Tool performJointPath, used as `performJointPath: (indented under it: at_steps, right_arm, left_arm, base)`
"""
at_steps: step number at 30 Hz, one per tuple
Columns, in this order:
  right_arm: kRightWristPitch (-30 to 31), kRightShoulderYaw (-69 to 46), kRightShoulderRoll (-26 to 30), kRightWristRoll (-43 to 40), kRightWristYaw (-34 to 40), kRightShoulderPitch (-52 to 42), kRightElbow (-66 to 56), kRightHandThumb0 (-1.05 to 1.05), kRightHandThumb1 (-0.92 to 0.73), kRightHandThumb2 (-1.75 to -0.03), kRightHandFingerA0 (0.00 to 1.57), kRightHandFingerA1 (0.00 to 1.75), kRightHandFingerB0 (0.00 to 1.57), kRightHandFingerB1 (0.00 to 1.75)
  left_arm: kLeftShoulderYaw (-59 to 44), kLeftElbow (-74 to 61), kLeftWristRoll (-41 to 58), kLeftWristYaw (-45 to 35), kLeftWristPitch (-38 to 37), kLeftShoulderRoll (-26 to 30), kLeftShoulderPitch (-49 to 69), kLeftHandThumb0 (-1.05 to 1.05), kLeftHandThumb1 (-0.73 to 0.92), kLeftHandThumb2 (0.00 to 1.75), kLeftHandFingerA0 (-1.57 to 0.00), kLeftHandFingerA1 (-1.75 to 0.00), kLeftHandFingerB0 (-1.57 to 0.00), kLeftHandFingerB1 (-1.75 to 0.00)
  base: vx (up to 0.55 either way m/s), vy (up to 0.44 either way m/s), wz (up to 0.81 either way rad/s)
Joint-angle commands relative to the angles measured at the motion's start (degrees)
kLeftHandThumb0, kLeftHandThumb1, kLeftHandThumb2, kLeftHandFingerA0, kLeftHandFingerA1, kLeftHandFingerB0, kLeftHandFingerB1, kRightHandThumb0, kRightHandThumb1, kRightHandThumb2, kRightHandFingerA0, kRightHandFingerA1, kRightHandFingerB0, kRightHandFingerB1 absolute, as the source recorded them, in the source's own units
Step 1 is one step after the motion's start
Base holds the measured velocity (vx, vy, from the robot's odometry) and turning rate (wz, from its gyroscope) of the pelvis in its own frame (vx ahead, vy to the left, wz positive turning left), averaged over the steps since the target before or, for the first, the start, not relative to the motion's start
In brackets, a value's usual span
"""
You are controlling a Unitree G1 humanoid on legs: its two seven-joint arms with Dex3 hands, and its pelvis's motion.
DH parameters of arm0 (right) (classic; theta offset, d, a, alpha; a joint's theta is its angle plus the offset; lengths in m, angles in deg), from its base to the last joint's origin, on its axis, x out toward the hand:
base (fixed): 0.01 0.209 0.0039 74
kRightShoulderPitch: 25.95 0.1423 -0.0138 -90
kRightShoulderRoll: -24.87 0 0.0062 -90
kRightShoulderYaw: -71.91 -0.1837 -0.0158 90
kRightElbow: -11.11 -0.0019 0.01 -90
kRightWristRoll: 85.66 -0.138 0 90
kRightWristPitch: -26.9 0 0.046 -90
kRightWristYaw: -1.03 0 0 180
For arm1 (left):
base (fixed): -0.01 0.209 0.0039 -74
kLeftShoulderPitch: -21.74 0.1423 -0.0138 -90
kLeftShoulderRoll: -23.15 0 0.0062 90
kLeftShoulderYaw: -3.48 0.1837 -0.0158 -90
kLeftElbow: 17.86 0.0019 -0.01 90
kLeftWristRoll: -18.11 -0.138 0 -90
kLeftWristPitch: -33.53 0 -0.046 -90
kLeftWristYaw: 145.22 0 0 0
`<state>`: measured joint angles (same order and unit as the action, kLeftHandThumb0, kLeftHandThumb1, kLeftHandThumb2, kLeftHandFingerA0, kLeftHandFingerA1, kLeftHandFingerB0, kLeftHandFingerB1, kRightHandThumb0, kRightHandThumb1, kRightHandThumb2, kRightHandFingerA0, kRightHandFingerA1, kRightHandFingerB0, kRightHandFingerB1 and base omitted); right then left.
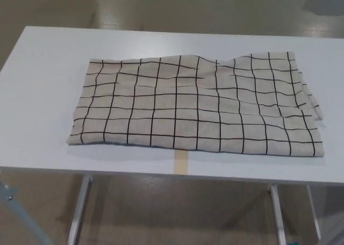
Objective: Use the left hand to fold a white towel with checkered patterns in half.
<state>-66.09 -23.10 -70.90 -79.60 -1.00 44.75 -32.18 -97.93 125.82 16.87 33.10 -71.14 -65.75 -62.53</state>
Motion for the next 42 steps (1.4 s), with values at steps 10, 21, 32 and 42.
performJointPath:
  at_steps: [10, 21, 32, 42]
  right_arm:
    - [-16.39, -8.33, 0.52, -6.10, 0.40, 5.36, -15.83, -0.31, -0.60, -0.58, 0.56, 0.47, 0.49, 0.43]
    - [-17.21, -9.87, -0.65, -8.09, -2.47, 4.27, -15.80, -0.33, -0.61, -0.58, 0.52, 0.47, 0.46, 0.43]
    - [-11.42, -13.97, -0.71, -13.18, -2.50, 3.59, -27.41, -0.41, -0.64, -0.59, 0.37, 0.42, 0.36, 0.37]
    - [-16.19, -9.89, -2.88, -8.83, -3.33, 0.21, -26.66, -0.39, -0.64, -0.60, 0.40, 0.41, 0.35, 0.37]
  left_arm:
    - [-1.70, 1.76, 1.95, -1.19, -14.91, -1.46, -2.49, -0.57, 0.42, 0.77, -0.39, -0.50, -0.33, -0.46]
    - [-5.00, 3.04, 5.93, -5.37, -14.36, -0.68, -1.93, -0.52, 0.40, 0.72, -0.36, -0.50, -0.29, -0.44]
    - [-10.30, -14.67, 8.09, -2.30, -12.75, -1.99, 1.91, -0.70, 0.41, 0.80, 0.00, -0.12, 0.00, -0.09]
    - [-11.71, -47.88, 5.46, -1.05, -16.48, -3.50, 14.49, -0.75, 0.46, 0.77, 0.00, -0.09, 0.00, 0.00]
  base:
    - [0.00, -0.001, -0.02]
    - [0.00, -0.001, 0.01]
    - [0.00, 0.000, 0.00]
    - [0.00, 0.000, 0.00]
